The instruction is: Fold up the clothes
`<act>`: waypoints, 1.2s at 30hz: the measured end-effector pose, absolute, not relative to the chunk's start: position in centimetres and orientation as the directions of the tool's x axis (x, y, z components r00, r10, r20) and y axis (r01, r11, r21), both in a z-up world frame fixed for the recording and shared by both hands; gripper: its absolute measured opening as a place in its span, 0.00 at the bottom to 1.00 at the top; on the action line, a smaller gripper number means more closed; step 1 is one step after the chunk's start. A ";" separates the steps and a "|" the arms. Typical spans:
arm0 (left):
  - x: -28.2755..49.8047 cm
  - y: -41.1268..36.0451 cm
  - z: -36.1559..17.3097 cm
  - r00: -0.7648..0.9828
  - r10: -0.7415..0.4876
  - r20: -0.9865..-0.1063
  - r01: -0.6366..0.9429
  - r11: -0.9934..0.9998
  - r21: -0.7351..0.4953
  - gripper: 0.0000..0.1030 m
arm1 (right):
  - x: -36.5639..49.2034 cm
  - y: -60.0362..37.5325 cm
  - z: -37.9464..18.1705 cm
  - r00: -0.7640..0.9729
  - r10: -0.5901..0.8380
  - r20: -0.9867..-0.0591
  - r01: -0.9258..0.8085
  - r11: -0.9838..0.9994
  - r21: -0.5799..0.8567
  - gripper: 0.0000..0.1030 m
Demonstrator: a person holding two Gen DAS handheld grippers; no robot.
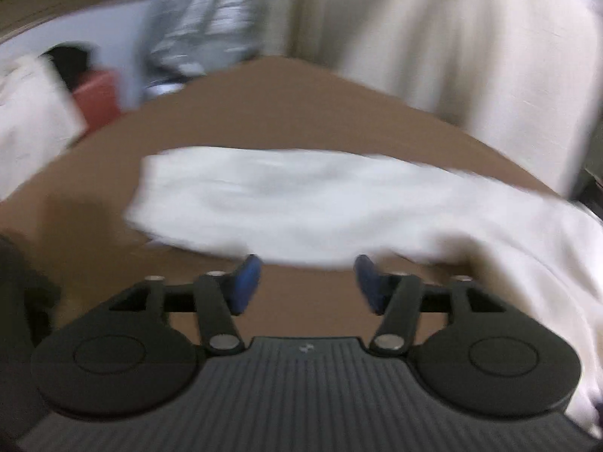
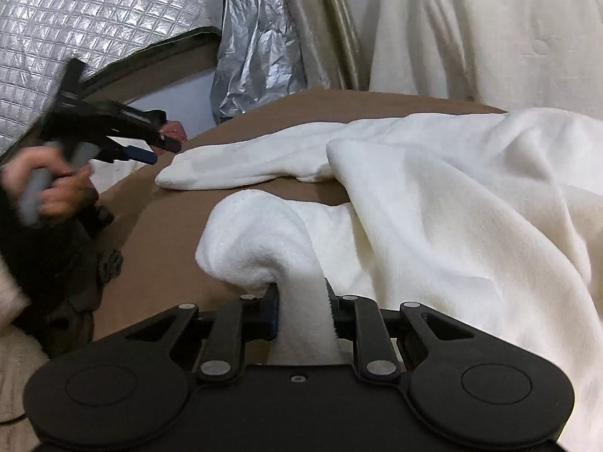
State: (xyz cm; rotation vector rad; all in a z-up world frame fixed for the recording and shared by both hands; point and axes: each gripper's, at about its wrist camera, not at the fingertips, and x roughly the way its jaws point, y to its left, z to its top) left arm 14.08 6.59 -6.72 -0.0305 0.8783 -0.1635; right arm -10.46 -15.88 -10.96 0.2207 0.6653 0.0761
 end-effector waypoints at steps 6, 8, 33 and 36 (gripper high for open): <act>10.3 4.0 -7.6 0.534 -0.264 -0.803 0.234 0.959 -0.159 0.76 | -10.8 -13.8 -8.6 0.766 0.265 -0.585 -0.056 0.935 0.350 0.21; 9.1 3.1 -7.8 0.500 -0.298 -0.813 0.266 0.946 -0.183 0.76 | -12.4 -12.3 -6.5 0.776 0.363 -0.516 -0.126 0.891 0.437 0.21; -0.6 -2.6 -11.7 0.350 -0.205 -0.914 0.498 0.867 -0.004 0.76 | -28.7 -28.8 -10.1 0.719 -0.173 -0.673 0.499 0.803 0.326 0.65; -0.6 -2.1 -10.9 0.363 -0.255 -0.896 0.480 0.876 -0.054 0.76 | -32.2 -31.1 -12.8 0.657 -0.269 -0.705 0.605 0.746 0.279 0.65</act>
